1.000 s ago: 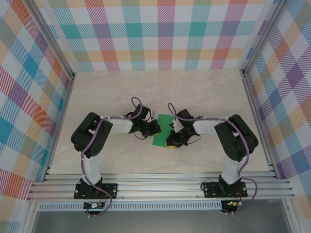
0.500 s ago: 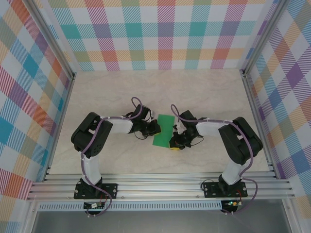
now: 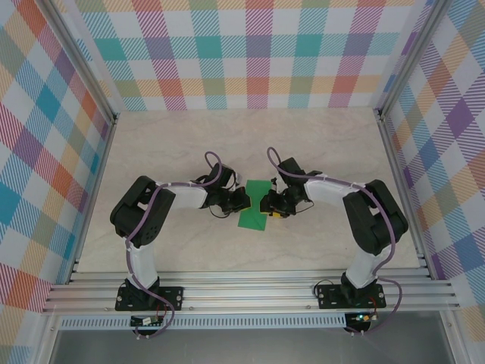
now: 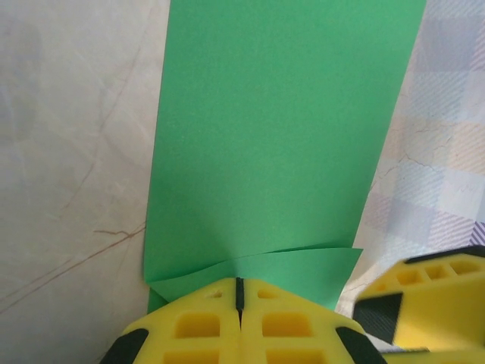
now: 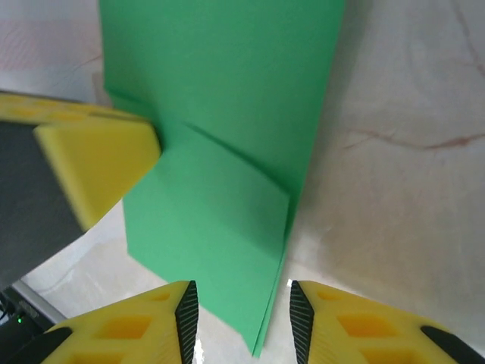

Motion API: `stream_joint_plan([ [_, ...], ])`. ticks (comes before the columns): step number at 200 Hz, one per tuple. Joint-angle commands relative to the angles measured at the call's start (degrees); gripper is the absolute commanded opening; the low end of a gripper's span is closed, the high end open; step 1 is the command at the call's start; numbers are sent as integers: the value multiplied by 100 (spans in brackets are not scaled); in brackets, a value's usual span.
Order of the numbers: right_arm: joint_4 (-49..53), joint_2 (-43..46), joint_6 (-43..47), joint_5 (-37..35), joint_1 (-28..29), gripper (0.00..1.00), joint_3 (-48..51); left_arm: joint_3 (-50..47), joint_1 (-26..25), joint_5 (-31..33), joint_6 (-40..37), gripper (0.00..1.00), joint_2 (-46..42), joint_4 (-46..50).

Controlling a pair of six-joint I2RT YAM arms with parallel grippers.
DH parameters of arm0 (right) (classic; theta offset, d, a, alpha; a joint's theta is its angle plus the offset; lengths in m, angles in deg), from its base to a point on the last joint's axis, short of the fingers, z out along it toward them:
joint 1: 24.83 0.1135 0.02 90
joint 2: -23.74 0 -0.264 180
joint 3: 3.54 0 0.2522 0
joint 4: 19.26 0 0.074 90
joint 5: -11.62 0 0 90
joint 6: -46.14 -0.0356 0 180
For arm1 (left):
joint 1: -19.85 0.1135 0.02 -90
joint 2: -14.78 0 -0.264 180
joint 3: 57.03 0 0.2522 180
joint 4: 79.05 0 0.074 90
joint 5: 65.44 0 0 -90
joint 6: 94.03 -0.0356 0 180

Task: Fold a paper plane with a square sheet of paper (pick it up from the middle)
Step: Fold the triangle a second time at the center of the table, then turn over the paper at the center of the table.

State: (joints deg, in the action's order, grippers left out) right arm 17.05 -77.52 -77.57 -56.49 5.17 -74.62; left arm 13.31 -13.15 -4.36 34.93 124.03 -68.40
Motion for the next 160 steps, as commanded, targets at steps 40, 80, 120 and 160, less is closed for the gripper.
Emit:
stream_joint_plan([
  [40, -265, -462, -366, 99, -63, 39, -325, 20, -67, 185, 2, 0, -203, 298],
  [80, -334, -488, -346, 237, -64, 36, -364, 16, -67, 195, 6, 0, -209, 303],
  [120, -457, -473, -371, 375, -73, 36, -324, 20, -67, 192, 5, 0, -197, 311],
  [160, -574, -451, -321, 515, -64, 35, -266, 23, -67, 190, 16, 0, -220, 296],
])
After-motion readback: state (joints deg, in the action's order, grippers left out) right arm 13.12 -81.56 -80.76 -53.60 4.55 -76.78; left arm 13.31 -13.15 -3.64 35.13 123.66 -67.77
